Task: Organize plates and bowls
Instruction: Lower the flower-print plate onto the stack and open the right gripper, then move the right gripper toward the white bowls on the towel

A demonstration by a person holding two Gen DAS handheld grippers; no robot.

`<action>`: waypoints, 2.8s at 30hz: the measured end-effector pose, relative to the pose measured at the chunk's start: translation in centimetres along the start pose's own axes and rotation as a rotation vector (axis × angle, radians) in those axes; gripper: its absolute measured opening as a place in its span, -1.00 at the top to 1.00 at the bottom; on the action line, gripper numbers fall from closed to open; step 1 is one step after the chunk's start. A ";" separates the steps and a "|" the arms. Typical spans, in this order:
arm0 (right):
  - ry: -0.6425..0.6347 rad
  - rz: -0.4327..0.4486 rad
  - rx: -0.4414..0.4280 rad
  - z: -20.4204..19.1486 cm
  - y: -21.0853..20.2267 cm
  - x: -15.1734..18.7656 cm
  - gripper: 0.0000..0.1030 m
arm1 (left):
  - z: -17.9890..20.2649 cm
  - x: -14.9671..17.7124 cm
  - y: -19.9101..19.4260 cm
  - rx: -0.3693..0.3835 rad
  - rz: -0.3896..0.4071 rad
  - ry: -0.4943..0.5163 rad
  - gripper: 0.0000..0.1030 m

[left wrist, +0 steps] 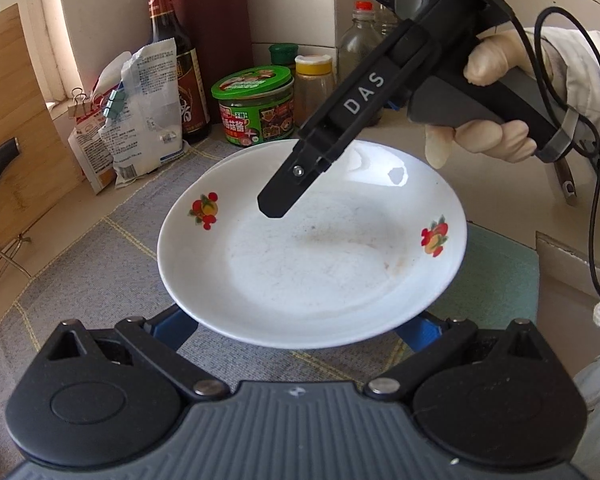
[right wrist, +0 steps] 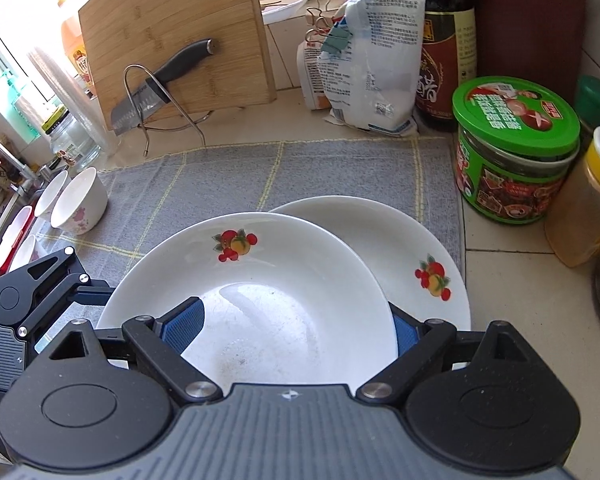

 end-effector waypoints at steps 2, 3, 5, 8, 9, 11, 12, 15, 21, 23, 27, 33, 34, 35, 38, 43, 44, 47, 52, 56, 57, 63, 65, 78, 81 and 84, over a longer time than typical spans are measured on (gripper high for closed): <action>0.007 -0.001 0.003 0.3 0.0 0.1 -0.86 | 0.0 -0.1 0.3 0.004 -0.003 0.002 -0.99; 0.010 -0.001 0.004 0.5 0.0 0.1 -0.86 | 0.0 -0.2 0.4 0.006 -0.005 0.003 -0.99; 0.014 -0.001 0.006 0.7 -0.1 0.2 -0.86 | 0.1 -0.2 0.6 0.009 -0.009 0.003 -0.99; 0.020 -0.001 0.007 1.0 -0.2 0.3 -0.86 | 0.1 -0.2 0.8 0.011 -0.012 0.009 -0.99; 0.020 -0.001 0.008 1.0 -0.2 0.4 -0.86 | 0.1 -0.2 0.8 0.012 -0.013 0.011 -0.99; 0.024 -0.003 0.010 1.2 -0.2 0.4 -0.86 | 0.1 -0.4 1.1 0.013 -0.015 0.011 -0.99; 0.025 -0.003 0.010 1.3 -0.2 0.4 -0.86 | 0.1 -0.4 1.2 0.014 -0.017 0.011 -0.99; 0.028 -0.005 0.011 1.5 -0.1 0.5 -0.86 | 0.2 -0.5 1.5 0.013 -0.021 0.011 -0.99; 0.042 0.001 0.017 2.0 -0.2 0.5 -0.85 | 0.5 -0.5 1.9 0.015 -0.028 0.005 -0.99; 0.043 -0.001 0.017 2.1 -0.3 0.6 -0.85 | 0.4 -0.6 2.0 0.016 -0.031 0.005 -0.99; 0.053 -0.002 0.022 2.4 -0.5 0.8 -0.85 | 0.2 -0.6 2.3 0.022 -0.038 -0.001 -0.99; 0.075 0.007 0.031 3.0 -1.1 1.0 -0.85 | -0.7 -0.5 3.0 0.008 -0.051 -0.023 -0.97; 0.082 0.010 0.029 3.0 -1.2 0.9 -0.85 | -0.7 -0.5 3.1 0.004 -0.052 -0.013 -0.97; 0.085 0.011 0.029 3.1 -1.3 0.9 -0.85 | -0.7 -0.5 3.2 0.000 -0.053 -0.002 -0.97; 0.090 0.017 0.033 3.1 -1.5 0.9 -0.85 | -0.8 -0.5 3.4 -0.003 -0.058 -0.001 -0.97; 0.102 0.022 0.040 3.2 -1.7 0.9 -0.85 | -1.0 -0.4 3.4 0.006 -0.060 0.002 -0.98; 0.103 0.023 0.042 3.2 -1.8 0.9 -0.85 | -1.0 -0.4 3.4 0.007 -0.058 0.002 -0.98; 0.115 0.031 0.046 3.3 -2.0 0.9 -0.85 | -1.2 -0.5 3.2 0.005 -0.054 0.006 -0.99; 0.125 0.046 0.062 3.5 -2.4 0.8 -0.85 | -1.0 -0.8 2.8 -0.007 -0.032 0.037 -0.99; 0.125 0.048 0.078 3.5 -2.7 0.8 -0.85 | -1.1 -0.8 2.6 -0.004 -0.025 0.015 -0.99; 0.125 0.045 0.080 3.5 -2.8 0.9 -0.85 | -1.1 -0.8 2.6 -0.006 -0.025 0.016 -0.99; 0.109 0.037 0.110 3.2 -2.8 1.1 -0.86 | -1.1 -0.9 2.2 -0.013 -0.014 0.011 -0.99; 0.105 0.035 0.123 3.2 -2.8 1.2 -0.87 | -1.1 -0.9 2.0 -0.019 -0.007 0.010 -0.99; -0.063 0.084 0.266 1.7 -3.3 0.6 -1.00 | -1.7 -1.0 -0.2 -0.070 0.043 -0.021 -0.99; -0.138 0.110 0.301 0.6 -3.3 0.1 -1.00 | -2.4 -0.9 -1.2 -0.108 0.056 -0.047 -0.99; -0.195 0.133 0.332 -0.5 -3.1 -0.4 -1.00 | -3.1 -0.8 -2.3 -0.154 0.073 -0.084 -0.99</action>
Point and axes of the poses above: each gripper's, at about its wrist camera, not at the fingertips, and y roughly the way its jaws point, z to its right, x to its underside, the point moved 10 cm from there along y, roughly the way its jaws point, and after that the axes turned 8 degrees about z, right-handed, at the moved point
